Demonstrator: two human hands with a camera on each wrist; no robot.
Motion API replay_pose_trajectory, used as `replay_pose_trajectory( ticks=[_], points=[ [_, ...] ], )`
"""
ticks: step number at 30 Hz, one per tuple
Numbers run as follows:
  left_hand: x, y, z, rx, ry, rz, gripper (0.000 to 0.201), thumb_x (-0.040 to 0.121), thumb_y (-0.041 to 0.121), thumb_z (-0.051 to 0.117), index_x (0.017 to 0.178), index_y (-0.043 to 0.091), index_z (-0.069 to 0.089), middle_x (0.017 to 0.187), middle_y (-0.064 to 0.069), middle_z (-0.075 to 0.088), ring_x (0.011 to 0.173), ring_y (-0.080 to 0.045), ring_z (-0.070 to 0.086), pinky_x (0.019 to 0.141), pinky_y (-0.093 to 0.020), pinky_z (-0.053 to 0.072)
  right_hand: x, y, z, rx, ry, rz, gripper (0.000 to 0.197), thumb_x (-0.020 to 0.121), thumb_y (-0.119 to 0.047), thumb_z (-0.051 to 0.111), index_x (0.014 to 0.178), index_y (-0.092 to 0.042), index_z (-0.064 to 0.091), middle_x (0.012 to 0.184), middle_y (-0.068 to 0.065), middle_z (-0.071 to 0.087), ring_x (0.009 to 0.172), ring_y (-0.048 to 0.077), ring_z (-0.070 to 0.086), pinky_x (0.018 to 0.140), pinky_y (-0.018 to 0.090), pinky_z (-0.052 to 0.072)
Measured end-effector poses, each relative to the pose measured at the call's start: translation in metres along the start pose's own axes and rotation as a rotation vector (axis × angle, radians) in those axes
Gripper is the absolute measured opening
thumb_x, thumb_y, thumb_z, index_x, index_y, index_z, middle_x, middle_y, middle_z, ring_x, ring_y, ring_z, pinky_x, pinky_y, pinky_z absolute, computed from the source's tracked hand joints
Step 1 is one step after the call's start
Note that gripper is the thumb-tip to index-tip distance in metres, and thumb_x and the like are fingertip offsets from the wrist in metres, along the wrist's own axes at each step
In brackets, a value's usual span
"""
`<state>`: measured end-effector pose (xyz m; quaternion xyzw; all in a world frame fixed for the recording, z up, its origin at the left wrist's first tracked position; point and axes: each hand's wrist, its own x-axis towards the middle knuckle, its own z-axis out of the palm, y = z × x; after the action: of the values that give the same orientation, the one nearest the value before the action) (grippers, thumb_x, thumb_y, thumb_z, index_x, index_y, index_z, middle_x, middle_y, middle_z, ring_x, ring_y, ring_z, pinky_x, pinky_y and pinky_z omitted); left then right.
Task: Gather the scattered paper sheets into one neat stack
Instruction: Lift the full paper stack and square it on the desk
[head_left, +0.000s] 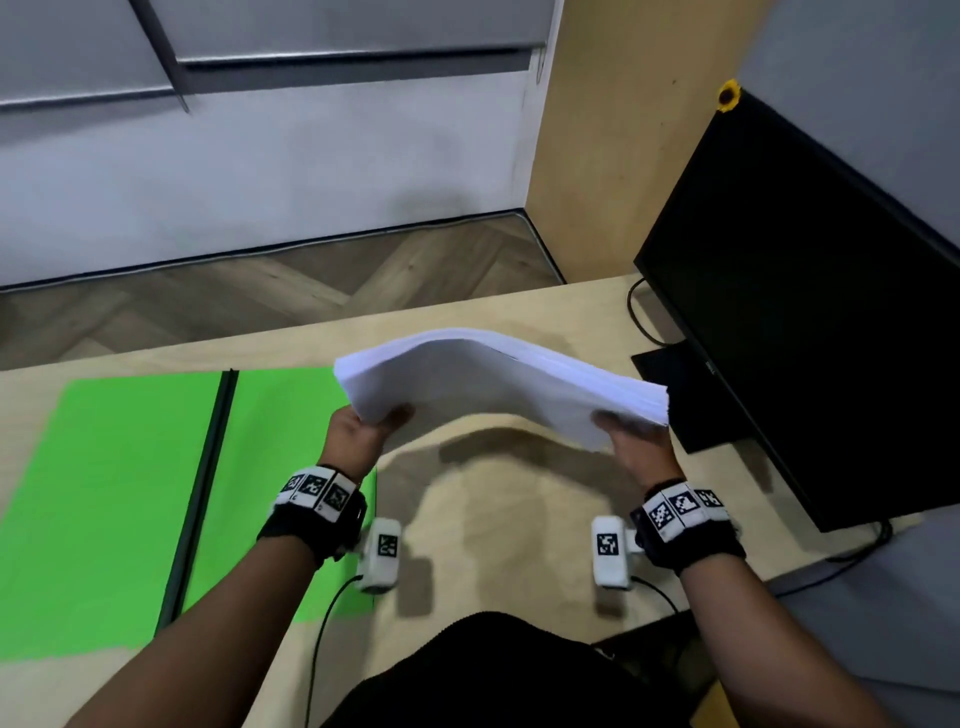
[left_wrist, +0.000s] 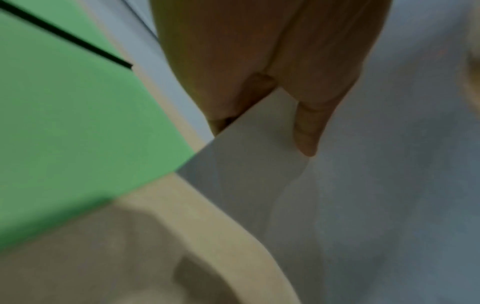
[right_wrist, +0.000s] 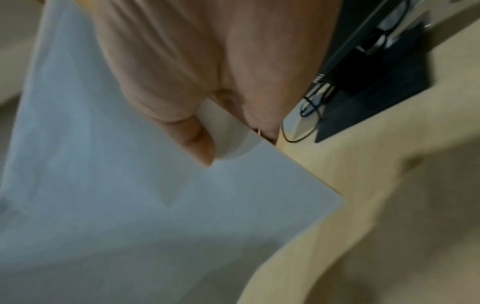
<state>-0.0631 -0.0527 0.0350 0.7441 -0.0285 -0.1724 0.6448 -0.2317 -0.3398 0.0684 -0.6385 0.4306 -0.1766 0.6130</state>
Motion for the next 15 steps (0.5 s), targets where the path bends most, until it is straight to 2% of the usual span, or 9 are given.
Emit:
replay_pose_trajectory(
  ticks=[2,4,6,7,9,11,12,13,15],
  points=[
    [0.003,0.003,0.002,-0.036,0.027,0.028,0.029,0.075,-0.004,0.078,0.086,0.022,0.069,0.068,0.024,0.07,0.063,0.007,0.061,0.068,-0.015,0.052,0.002,-0.004,-0.001,-0.007,0.027,-0.079,0.034,0.084,-0.003,0.072,0.115,-0.009,0.062,0.106,0.003,0.064,0.101,0.01,0.058,0.079,0.015,0.039],
    [0.004,-0.008,0.0,-0.015,0.005,0.007,0.036,0.069,-0.004,0.082,0.091,0.021,0.068,0.074,0.021,0.072,0.069,0.003,0.065,0.075,-0.02,0.055,0.009,0.005,-0.001,-0.072,0.04,-0.083,0.023,0.079,0.001,0.073,0.097,-0.011,0.066,0.098,0.006,0.067,0.095,0.016,0.061,0.082,0.026,0.044],
    [-0.002,-0.026,0.001,0.068,-0.046,-0.059,0.039,0.062,0.001,0.087,0.092,0.019,0.07,0.084,0.006,0.074,0.078,-0.01,0.066,0.081,-0.031,0.056,0.012,0.025,0.001,-0.124,0.031,0.009,0.018,0.075,0.005,0.073,0.082,-0.011,0.067,0.086,0.008,0.067,0.091,0.026,0.064,0.079,0.039,0.05],
    [-0.009,-0.034,0.004,0.104,-0.072,-0.103,0.04,0.062,0.001,0.088,0.093,0.018,0.07,0.088,-0.002,0.072,0.082,-0.015,0.065,0.081,-0.031,0.053,0.011,0.036,0.002,-0.118,0.028,0.075,0.016,0.073,0.006,0.071,0.082,-0.007,0.068,0.082,0.01,0.066,0.089,0.03,0.065,0.073,0.039,0.05],
    [-0.017,-0.046,0.009,0.107,-0.072,-0.176,0.037,0.063,-0.002,0.086,0.091,0.016,0.07,0.089,-0.005,0.07,0.081,-0.019,0.064,0.078,-0.026,0.048,0.012,0.049,0.002,-0.103,0.071,0.161,0.023,0.073,0.007,0.069,0.096,0.006,0.066,0.085,0.013,0.065,0.083,0.03,0.063,0.064,0.032,0.047],
    [-0.016,-0.048,0.01,0.097,-0.051,-0.176,0.036,0.056,0.01,0.09,0.087,0.016,0.072,0.088,-0.003,0.073,0.081,-0.02,0.067,0.079,-0.028,0.051,0.012,0.042,0.0,-0.095,0.081,0.148,0.03,0.074,0.007,0.069,0.103,0.011,0.063,0.089,0.014,0.064,0.08,0.027,0.06,0.052,0.024,0.047],
    [-0.012,-0.051,0.009,0.091,-0.05,-0.16,0.043,0.05,0.019,0.092,0.088,0.014,0.074,0.089,-0.003,0.075,0.082,-0.02,0.069,0.08,-0.031,0.054,0.015,0.037,-0.002,-0.093,0.089,0.137,0.031,0.075,0.008,0.069,0.105,0.011,0.061,0.091,0.014,0.063,0.081,0.026,0.059,0.046,0.021,0.046],
    [-0.012,-0.052,0.009,0.087,-0.062,-0.16,0.048,0.046,0.023,0.09,0.09,0.013,0.075,0.088,-0.002,0.075,0.081,-0.019,0.07,0.08,-0.032,0.055,0.016,0.034,-0.004,-0.089,0.094,0.127,0.031,0.076,0.008,0.069,0.105,0.01,0.059,0.091,0.014,0.063,0.081,0.025,0.058,0.046,0.02,0.046],
    [-0.013,-0.053,0.009,0.09,-0.079,-0.165,0.049,0.047,0.018,0.086,0.094,0.01,0.074,0.084,0.0,0.074,0.076,-0.014,0.068,0.076,-0.03,0.054,0.018,0.036,-0.006,-0.113,0.1,0.123,0.029,0.077,0.007,0.069,0.104,0.006,0.058,0.093,0.015,0.062,0.082,0.025,0.058,0.055,0.024,0.047]
  ],
)
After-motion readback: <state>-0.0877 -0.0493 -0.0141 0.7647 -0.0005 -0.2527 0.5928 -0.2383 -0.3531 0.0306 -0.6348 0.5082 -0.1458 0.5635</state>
